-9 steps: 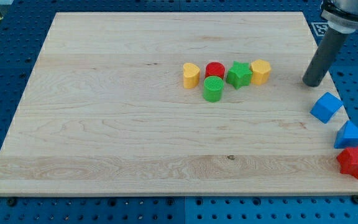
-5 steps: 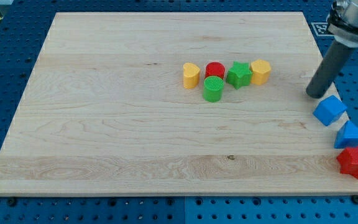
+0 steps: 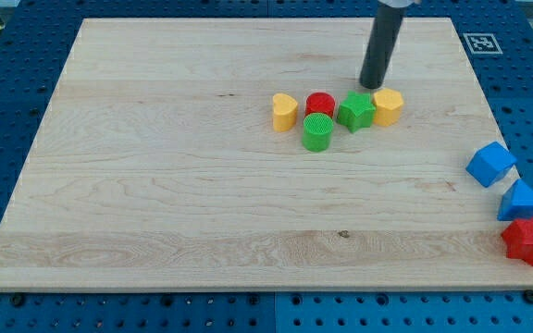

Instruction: Push the yellow hexagon at the top of the blue cube

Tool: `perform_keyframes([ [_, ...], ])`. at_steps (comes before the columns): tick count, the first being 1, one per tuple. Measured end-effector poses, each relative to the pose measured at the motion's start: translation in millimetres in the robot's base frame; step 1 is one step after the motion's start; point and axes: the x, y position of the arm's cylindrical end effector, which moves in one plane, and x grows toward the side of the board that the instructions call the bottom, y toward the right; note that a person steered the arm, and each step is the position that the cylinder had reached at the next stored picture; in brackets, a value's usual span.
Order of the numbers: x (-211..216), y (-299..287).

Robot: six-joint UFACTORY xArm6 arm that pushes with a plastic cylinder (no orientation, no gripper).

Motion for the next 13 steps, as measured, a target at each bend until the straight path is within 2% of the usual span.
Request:
perform_keyframes([
  [5, 43, 16],
  [8, 96, 9],
  [10, 116, 4],
  [13, 116, 42],
])
